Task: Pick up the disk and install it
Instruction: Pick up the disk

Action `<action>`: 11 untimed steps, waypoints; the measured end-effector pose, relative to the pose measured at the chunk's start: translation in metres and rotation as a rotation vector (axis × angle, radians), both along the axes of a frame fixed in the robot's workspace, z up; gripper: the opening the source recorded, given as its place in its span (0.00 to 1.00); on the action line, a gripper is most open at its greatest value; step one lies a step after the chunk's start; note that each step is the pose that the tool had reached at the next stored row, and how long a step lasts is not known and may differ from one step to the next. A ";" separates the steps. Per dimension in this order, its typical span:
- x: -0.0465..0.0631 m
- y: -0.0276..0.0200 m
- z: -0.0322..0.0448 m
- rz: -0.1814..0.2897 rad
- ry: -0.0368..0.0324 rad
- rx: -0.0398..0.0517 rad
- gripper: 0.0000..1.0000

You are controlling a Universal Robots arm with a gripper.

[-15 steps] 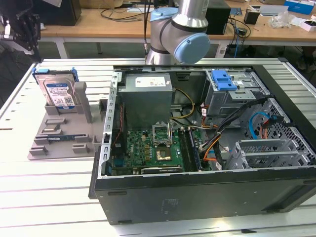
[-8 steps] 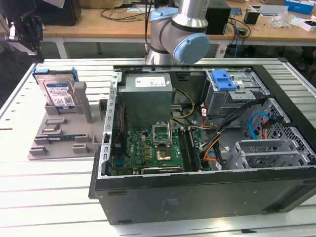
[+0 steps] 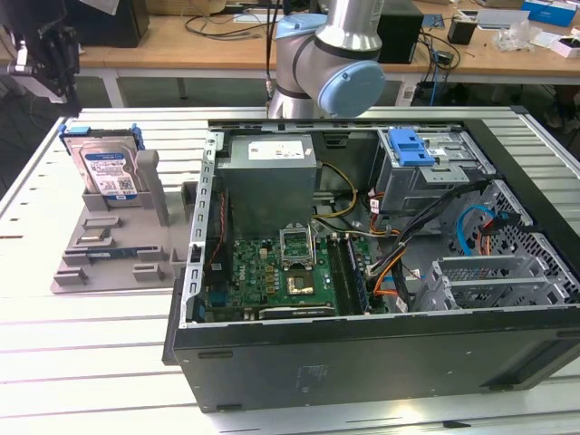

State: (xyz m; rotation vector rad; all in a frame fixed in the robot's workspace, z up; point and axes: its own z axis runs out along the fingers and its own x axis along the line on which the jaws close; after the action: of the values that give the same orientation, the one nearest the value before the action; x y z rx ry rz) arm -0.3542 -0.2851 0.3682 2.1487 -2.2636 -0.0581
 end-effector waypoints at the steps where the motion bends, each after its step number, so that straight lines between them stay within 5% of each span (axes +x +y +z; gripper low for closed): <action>1: 0.000 0.0000 0.0000 0.000 0.0000 -0.0001 0.29; 6: 0.000 0.0000 -0.0001 0.000 -0.0001 -0.0004 0.48; 11: -0.001 0.0001 -0.0005 0.022 0.0001 -0.0015 0.48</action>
State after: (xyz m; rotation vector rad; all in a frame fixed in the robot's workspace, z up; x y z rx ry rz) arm -0.3550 -0.2850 0.3678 2.1719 -2.2394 -0.0562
